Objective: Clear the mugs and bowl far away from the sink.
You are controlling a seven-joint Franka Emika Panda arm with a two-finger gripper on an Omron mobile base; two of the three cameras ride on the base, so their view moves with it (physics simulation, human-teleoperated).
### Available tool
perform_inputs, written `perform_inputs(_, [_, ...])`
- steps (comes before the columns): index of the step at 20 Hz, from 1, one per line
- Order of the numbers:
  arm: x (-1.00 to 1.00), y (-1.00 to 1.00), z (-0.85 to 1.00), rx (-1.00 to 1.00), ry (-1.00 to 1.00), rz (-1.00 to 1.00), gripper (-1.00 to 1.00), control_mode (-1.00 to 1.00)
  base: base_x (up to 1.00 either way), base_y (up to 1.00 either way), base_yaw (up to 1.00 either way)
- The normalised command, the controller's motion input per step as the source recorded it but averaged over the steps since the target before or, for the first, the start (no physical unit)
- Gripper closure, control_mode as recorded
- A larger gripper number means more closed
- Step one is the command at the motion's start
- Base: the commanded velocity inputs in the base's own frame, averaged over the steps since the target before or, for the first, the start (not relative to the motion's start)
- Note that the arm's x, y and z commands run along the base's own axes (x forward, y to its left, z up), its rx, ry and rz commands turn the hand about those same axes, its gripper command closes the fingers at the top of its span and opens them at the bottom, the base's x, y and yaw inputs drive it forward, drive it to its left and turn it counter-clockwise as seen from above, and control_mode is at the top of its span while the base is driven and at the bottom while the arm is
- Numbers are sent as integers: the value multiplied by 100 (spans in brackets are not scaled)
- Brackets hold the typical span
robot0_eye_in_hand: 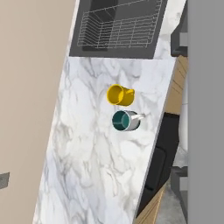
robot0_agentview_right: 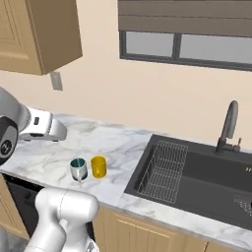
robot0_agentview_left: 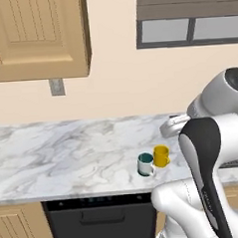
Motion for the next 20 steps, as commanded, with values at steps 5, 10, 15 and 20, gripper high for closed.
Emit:
perform_inputs(5, [0,0,0,0,0,0,-100,100,12,-30,16])
perform_inputs(10, [0,0,0,0,0,0,-100,100,37,-30,11])
perform_inputs(15, [0,0,0,0,0,0,-100,100,17,-62,22])
perform_inputs(20, [0,0,0,0,0,0,-100,100,23,-55,21])
